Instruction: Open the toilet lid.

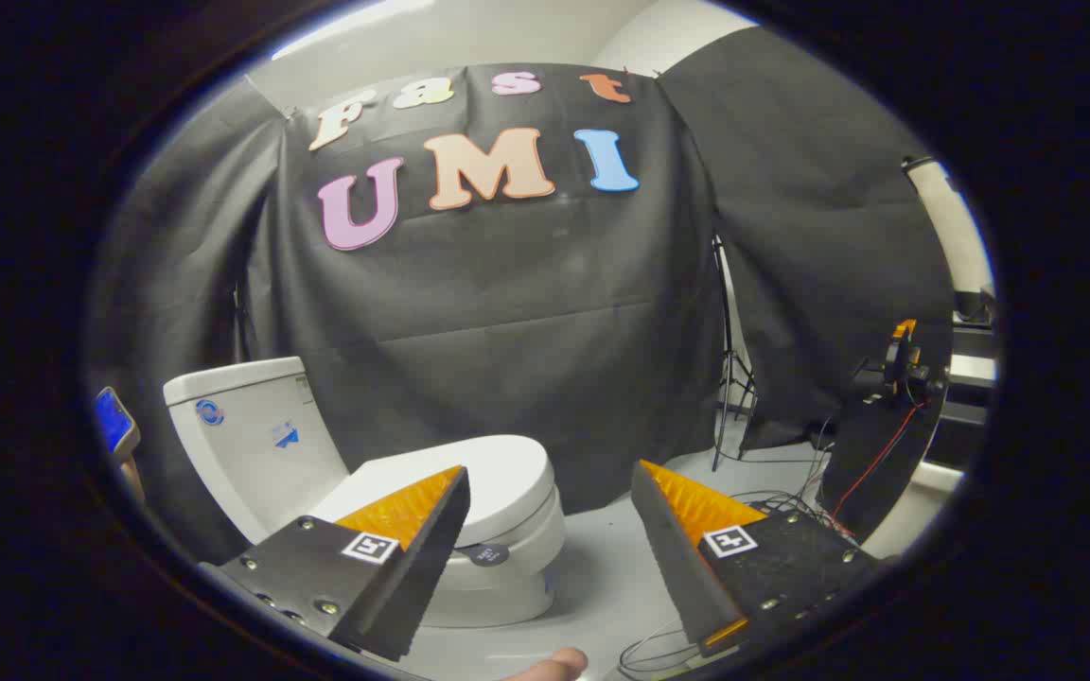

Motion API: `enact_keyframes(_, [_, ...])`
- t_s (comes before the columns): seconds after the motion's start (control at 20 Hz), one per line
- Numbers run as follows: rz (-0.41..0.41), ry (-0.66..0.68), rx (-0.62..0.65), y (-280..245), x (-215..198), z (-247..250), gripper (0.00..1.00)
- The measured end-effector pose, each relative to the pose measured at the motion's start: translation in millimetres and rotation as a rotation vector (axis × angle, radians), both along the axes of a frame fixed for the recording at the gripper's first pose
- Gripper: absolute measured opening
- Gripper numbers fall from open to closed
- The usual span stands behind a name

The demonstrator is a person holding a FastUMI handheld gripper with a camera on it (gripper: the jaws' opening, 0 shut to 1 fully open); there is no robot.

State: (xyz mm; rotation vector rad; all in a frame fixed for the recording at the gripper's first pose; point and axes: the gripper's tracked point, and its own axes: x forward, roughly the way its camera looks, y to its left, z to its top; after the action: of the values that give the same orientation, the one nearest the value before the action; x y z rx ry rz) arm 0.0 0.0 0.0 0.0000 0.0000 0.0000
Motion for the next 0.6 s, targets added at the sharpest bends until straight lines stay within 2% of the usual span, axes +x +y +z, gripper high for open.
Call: enact_keyframes(0.6, [0.017,0.033,0.007,6.2,5.5,-11.8,1.00])
